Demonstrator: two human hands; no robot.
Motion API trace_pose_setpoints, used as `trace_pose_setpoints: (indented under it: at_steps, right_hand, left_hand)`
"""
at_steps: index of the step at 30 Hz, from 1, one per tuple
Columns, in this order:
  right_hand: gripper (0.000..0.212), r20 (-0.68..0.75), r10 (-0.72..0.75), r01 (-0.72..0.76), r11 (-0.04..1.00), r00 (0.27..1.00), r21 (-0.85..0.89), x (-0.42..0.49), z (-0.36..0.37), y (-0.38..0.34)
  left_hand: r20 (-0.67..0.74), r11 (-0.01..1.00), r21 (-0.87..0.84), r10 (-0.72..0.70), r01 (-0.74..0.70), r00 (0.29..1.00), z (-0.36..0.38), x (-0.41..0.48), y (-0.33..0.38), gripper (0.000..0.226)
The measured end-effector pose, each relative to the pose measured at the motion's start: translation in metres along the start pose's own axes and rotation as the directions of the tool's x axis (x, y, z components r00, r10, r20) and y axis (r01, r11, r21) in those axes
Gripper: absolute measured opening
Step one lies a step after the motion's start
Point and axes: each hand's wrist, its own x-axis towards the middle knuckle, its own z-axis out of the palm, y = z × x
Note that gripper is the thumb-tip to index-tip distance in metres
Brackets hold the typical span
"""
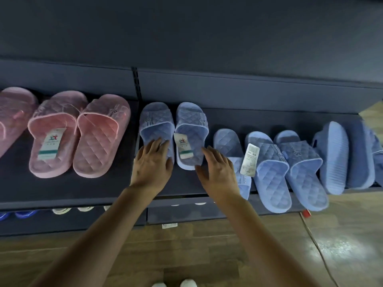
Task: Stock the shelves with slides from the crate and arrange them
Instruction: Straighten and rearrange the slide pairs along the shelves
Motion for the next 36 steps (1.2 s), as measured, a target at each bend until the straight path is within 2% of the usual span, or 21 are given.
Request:
trace_pose_setpoints:
  at_steps: [6, 10, 16, 21, 30, 36]
  right_hand:
    - [0.057, -0.012, 0.032, -0.033, 0.995, 0.999, -0.091, -0.058, -0.045, 0.011]
    - [0.055, -0.023, 0.054, -0.056, 0.992, 0.998, -0.113, -0.089, -0.070, 0.020]
    - [0.055, -0.066, 0.094, -0.103, 0.984, 0.993, -0.146, -0.116, -0.105, 0.041]
    - [0.057, -0.072, 0.136, -0.142, 0.986, 0.988, -0.084, -0.125, -0.123, 0.072]
    - [0.055, -0.018, 0.024, -0.024, 0.998, 1.000, -0.053, -0.107, -0.151, 0.150]
    - [0.053, 0.026, -0.125, 0.127, 0.989, 0.992, -0.069, -0.091, -0.161, 0.193]
  left_hand:
    - [-0.058, 0.997, 0.007, 0.072, -0.072, 0.996, -0.042, -0.033, 0.018, 0.042]
    - [-0.024, 0.991, 0.023, 0.133, -0.132, 0.991, -0.064, -0.048, 0.030, 0.053]
    - [-0.018, 0.985, 0.091, 0.151, -0.149, 0.988, -0.079, -0.057, 0.043, 0.055]
    - [-0.008, 0.987, 0.091, 0.133, -0.131, 0.991, -0.078, -0.057, 0.075, 0.057]
    - [-0.026, 0.991, 0.128, 0.042, -0.039, 0.999, -0.047, -0.052, 0.157, 0.058]
    - [-0.043, 0.992, 0.124, -0.018, 0.023, 0.999, -0.017, -0.049, 0.210, 0.059]
